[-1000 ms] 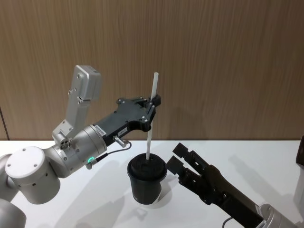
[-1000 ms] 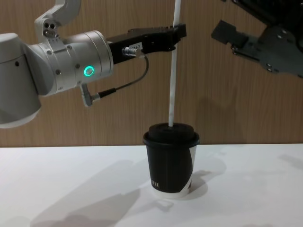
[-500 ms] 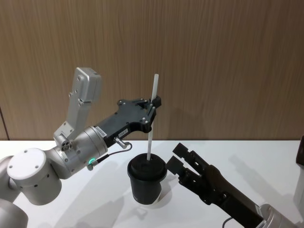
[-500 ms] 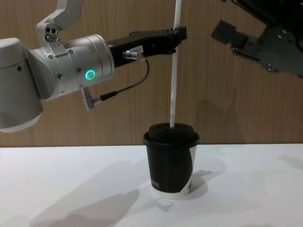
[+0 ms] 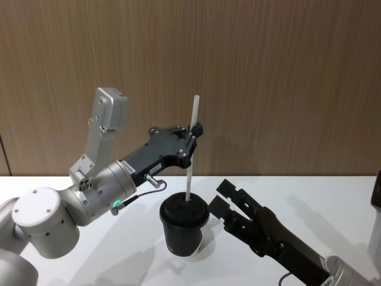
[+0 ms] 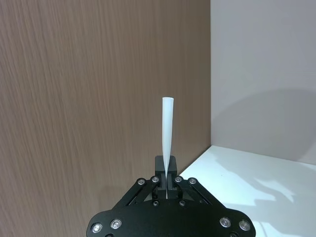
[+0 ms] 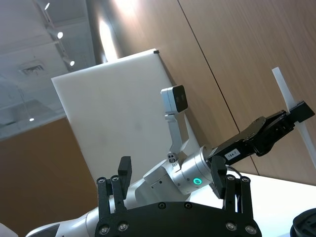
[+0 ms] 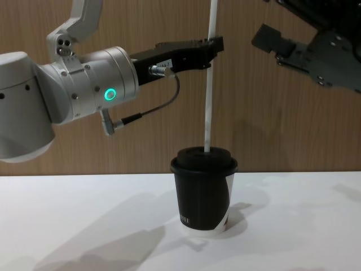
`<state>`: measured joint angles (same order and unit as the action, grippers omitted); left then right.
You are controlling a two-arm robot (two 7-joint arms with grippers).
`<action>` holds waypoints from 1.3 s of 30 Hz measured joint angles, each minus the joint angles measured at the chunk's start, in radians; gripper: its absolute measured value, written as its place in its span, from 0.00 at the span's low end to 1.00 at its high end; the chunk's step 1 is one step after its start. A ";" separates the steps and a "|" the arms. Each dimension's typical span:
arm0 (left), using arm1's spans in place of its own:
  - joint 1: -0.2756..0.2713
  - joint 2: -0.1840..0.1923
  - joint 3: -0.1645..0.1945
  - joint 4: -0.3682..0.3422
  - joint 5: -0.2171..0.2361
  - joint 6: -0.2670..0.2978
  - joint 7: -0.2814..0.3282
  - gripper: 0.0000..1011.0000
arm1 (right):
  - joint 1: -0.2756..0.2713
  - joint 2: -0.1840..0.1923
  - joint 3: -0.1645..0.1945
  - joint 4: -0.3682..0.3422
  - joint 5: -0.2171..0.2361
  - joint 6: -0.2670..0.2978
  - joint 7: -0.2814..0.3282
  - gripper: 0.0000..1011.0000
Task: Pick up the straw with one hand, pass it to the other hand, and insert it into the cup.
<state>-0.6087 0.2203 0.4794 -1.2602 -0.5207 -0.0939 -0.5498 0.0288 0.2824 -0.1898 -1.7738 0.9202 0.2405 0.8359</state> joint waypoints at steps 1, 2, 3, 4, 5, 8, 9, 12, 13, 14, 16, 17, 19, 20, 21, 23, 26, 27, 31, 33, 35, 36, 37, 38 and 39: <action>0.000 0.000 0.000 0.001 0.000 0.000 0.000 0.01 | 0.000 0.000 0.000 0.000 0.000 0.000 0.000 0.99; 0.000 0.000 0.000 0.002 0.000 0.000 0.000 0.01 | 0.000 0.000 0.000 0.000 0.000 0.000 0.000 0.99; 0.000 0.000 0.000 0.003 0.000 0.000 0.000 0.01 | 0.000 0.000 0.000 0.000 0.000 0.000 0.000 0.99; 0.001 0.000 0.000 0.004 0.000 0.000 0.000 0.01 | 0.000 0.000 0.000 0.000 0.000 0.000 0.000 0.99; 0.002 0.000 0.000 0.005 0.000 0.000 0.000 0.01 | 0.000 0.000 0.000 0.000 0.000 0.000 0.000 0.99; 0.004 0.000 0.000 0.007 0.000 0.002 0.000 0.02 | 0.000 0.000 0.000 0.000 0.000 0.000 0.000 0.99; 0.005 0.000 -0.001 0.007 0.000 0.003 0.000 0.03 | 0.000 0.000 0.000 0.000 0.000 0.000 0.000 0.99; 0.008 0.001 -0.001 0.008 0.000 0.008 0.001 0.11 | 0.000 0.000 0.000 0.000 0.000 0.000 0.000 0.99; 0.011 0.002 -0.001 0.008 0.000 0.011 0.003 0.12 | 0.000 0.000 0.000 0.000 0.000 0.000 0.000 0.99; 0.012 0.003 -0.001 0.008 0.000 0.012 0.003 0.16 | 0.000 0.000 0.000 0.000 0.000 0.000 0.000 0.99; 0.015 0.004 -0.002 0.007 0.000 0.015 0.006 0.23 | 0.000 0.000 0.000 0.000 0.000 0.000 0.000 0.99; 0.016 0.004 -0.002 0.007 0.000 0.016 0.007 0.25 | 0.000 0.000 0.000 0.000 0.000 0.000 0.000 0.99; 0.019 0.005 -0.003 0.007 0.001 0.017 0.008 0.29 | 0.000 0.000 0.000 0.000 0.000 0.000 0.000 0.99; 0.021 0.006 -0.003 0.006 0.001 0.018 0.010 0.35 | 0.000 0.000 0.000 0.000 0.000 0.000 0.000 0.99; 0.022 0.006 -0.004 0.005 0.001 0.019 0.010 0.36 | 0.000 0.000 0.000 0.000 0.000 0.000 0.000 0.99; 0.025 0.007 -0.006 0.003 0.001 0.020 0.012 0.43 | 0.000 0.000 0.000 0.000 0.000 0.000 0.000 0.99; 0.031 0.010 -0.009 -0.006 0.000 0.021 0.015 0.53 | 0.000 0.000 0.000 0.000 0.000 0.000 0.000 0.99; 0.032 0.011 -0.009 -0.009 -0.001 0.022 0.016 0.56 | 0.000 0.000 0.000 0.000 0.000 0.000 0.000 0.99; 0.044 0.020 -0.015 -0.035 -0.006 0.027 0.021 0.69 | 0.000 0.000 0.000 0.000 0.000 0.000 0.000 0.99; 0.056 0.030 -0.021 -0.059 -0.012 0.032 0.024 0.74 | 0.000 0.000 0.000 0.000 0.000 0.000 0.000 0.99; 0.063 0.036 -0.024 -0.076 -0.016 0.036 0.026 0.81 | 0.000 0.000 0.000 0.000 0.000 0.000 0.000 0.99; 0.072 0.043 -0.029 -0.095 -0.020 0.040 0.029 0.84 | 0.000 0.000 0.000 0.000 0.000 0.000 0.000 0.99; 0.077 0.047 -0.031 -0.105 -0.023 0.043 0.031 0.88 | 0.000 0.000 0.000 0.000 0.000 0.000 0.000 0.99; 0.084 0.053 -0.034 -0.119 -0.026 0.045 0.032 0.89 | 0.000 0.000 0.000 0.000 0.000 0.000 0.000 0.99; 0.095 0.062 -0.039 -0.140 -0.032 0.051 0.035 0.93 | 0.000 0.000 0.000 0.000 0.000 0.000 0.000 0.99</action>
<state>-0.5140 0.2820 0.4405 -1.3998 -0.5522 -0.0428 -0.5147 0.0288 0.2824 -0.1898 -1.7738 0.9202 0.2405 0.8359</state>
